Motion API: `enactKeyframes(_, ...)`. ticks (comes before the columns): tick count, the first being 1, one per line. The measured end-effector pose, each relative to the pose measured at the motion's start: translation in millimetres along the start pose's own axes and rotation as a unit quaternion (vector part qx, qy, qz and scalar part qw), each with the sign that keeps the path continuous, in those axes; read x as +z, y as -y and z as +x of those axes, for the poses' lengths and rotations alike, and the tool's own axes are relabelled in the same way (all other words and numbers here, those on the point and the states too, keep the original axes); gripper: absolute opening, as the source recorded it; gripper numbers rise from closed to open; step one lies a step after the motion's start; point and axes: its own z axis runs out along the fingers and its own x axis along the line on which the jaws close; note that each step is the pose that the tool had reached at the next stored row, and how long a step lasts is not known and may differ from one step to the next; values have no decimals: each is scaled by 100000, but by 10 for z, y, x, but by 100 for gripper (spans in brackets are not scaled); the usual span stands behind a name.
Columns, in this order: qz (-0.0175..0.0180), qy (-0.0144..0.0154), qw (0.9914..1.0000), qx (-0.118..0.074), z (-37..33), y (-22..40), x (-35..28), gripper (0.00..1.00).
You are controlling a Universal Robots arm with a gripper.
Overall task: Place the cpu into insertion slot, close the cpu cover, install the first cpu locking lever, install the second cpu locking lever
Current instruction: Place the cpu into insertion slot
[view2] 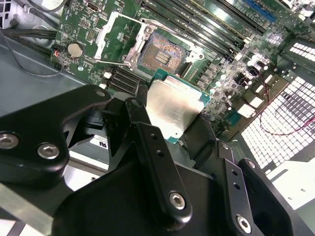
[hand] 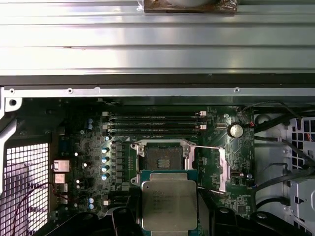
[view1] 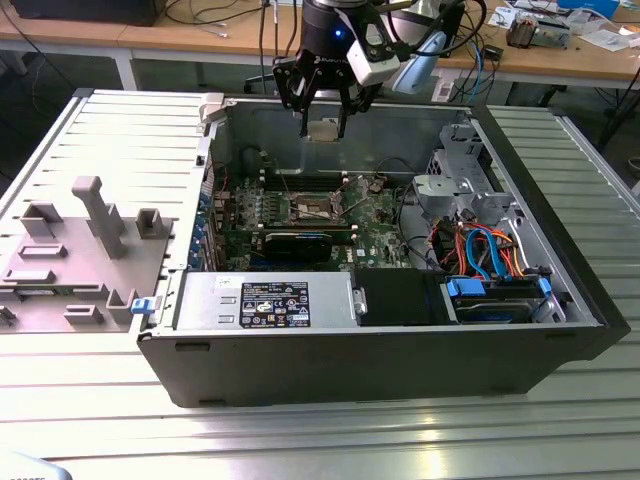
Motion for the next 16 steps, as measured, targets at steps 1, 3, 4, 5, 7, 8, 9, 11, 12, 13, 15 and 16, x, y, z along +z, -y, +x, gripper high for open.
enactKeyframes(1, 1, 1, 100000, -2, 0, 0, 3, 55)
enactKeyframes(3, 1, 1, 100000, -2, 0, 0, 8, 55)
enactKeyframes(4, -2, 1, 100000, 1, 0, 0, 10, 55)
enactKeyframes(5, 2, -2, 100000, -1, 0, 0, 13, 55)
enactKeyframes(7, 2, -2, 100000, 1, 0, 0, 17, 55)
enactKeyframes(8, 0, -1, 100000, 1, 0, 0, 19, 55)
enactKeyframes(9, 0, 0, 100000, 0, 0, 1, 21, 55)
enactKeyframes(11, 0, -1, 100000, -3, -1, 1, 25, 55)
enactKeyframes(12, -2, -1, 100000, 0, 0, 1, 26, 55)
enactKeyframes(13, 1, -1, 100000, 0, -1, 1, 28, 55)
enactKeyframes(15, 1, -1, 100000, 0, -1, 1, 33, 55)
enactKeyframes(16, 2, -2, 100000, -3, -1, 1, 35, 55)
